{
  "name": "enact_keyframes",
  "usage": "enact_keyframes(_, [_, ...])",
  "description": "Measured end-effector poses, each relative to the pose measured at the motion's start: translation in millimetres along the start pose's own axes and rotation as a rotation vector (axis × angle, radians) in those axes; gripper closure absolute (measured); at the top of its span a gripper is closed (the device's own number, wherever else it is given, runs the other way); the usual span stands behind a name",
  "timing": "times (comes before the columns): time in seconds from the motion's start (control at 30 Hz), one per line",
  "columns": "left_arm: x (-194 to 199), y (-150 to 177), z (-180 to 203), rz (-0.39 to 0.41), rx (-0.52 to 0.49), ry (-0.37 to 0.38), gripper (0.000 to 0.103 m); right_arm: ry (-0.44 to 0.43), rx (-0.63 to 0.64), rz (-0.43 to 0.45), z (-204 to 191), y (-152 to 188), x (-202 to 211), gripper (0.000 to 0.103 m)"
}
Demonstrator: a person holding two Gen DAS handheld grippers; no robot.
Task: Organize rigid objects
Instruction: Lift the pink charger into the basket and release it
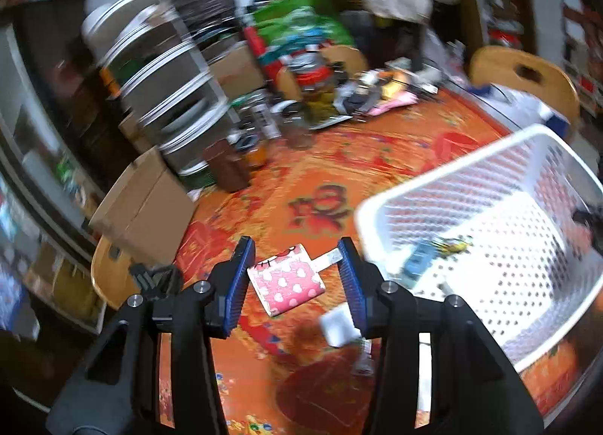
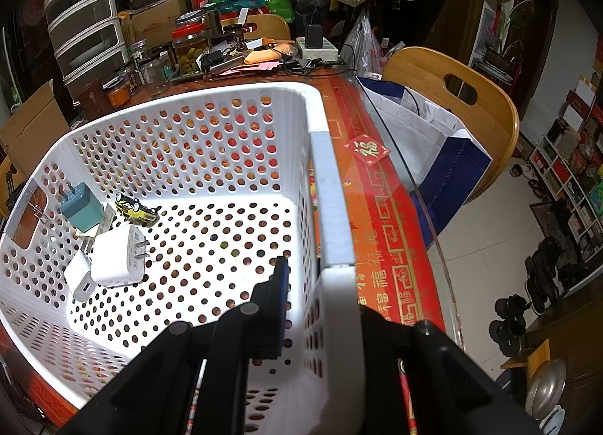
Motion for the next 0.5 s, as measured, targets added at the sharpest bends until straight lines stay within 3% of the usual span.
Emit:
enact_keyframes(0.13, [1,1,52,-0.010,-0.077,0.058,0.060,-0.003,-0.003,0.002,-1,3,-1,0.090])
enact_keyframes(0.33, [-39,29,128,-0.204,-0.183,0.198,0.060,-0.008,-0.004,0.003,-2,4,-1,0.090])
enact_keyframes(0.5, [-63,53,149,-0.299,-0.221,0.208,0.060,-0.012,-0.003,0.002,-4,7,-2,0.090])
Point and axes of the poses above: each gripper's, at about its wrist camera, not at the fingertips, and x roughly against the way its jaws point, z to its right, y to its underside, the point moved 8 cm from there along -x, roughly the way its jaws point, and after that the axes turned 2 degrees about y, right-handed, at the moved point
